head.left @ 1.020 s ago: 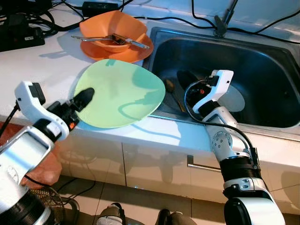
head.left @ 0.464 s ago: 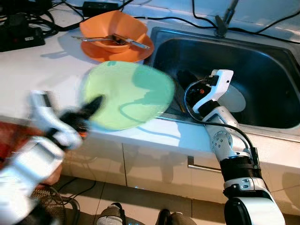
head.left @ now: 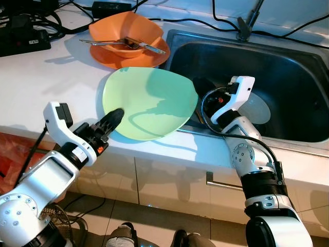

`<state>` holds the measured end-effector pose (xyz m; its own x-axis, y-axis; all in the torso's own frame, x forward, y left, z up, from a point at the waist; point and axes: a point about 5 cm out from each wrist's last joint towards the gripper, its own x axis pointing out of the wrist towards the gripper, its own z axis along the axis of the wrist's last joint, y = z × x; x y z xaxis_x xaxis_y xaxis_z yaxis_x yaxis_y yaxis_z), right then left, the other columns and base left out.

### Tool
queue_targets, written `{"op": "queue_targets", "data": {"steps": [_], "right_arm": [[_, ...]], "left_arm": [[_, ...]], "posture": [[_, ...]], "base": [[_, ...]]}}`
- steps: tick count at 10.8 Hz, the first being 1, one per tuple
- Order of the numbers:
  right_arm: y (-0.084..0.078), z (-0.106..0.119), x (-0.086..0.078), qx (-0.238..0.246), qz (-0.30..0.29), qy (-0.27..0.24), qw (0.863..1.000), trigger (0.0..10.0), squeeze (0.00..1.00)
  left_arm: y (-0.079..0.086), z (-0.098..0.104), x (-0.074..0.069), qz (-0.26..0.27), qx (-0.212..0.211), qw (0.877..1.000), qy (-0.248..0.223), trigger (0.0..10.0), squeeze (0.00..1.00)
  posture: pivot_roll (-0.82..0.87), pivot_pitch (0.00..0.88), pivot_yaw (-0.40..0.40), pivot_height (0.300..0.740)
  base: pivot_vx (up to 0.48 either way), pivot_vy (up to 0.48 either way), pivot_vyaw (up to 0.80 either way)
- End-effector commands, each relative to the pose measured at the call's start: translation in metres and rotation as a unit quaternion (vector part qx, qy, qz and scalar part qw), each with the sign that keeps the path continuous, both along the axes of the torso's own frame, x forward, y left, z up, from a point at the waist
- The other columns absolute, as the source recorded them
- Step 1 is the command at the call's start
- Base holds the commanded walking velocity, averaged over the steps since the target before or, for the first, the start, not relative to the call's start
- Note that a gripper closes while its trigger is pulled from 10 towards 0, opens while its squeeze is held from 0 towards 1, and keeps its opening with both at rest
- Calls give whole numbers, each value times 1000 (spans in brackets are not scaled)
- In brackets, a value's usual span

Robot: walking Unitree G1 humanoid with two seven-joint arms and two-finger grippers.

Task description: Kitchen organization

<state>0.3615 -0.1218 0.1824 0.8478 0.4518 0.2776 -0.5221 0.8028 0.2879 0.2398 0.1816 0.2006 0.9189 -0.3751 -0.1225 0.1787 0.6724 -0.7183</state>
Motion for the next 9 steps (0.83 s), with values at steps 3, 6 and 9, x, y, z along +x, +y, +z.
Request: {"op": "queue_targets", "data": {"steps": [3,6,9], "right_arm": [[-2,2,1,-2,-6,1,1000,10000,0],[-4,1,1,-3,-10,3,1000,10000,0],[-6,2,2,-3,-16,4,1000,10000,0]], "left_arm": [[-2,-28,-1,3,6,996,84,0,0],[-5,-27,-1,3,3,997,81,0,0],[-8,-25,1,5,-4,997,73,0,0]], "posture": [[167,178,-70,740],[164,183,-71,740],[166,185,-74,740]], "base": [[0,0,0],[0,0,0],[0,0,0]]}}
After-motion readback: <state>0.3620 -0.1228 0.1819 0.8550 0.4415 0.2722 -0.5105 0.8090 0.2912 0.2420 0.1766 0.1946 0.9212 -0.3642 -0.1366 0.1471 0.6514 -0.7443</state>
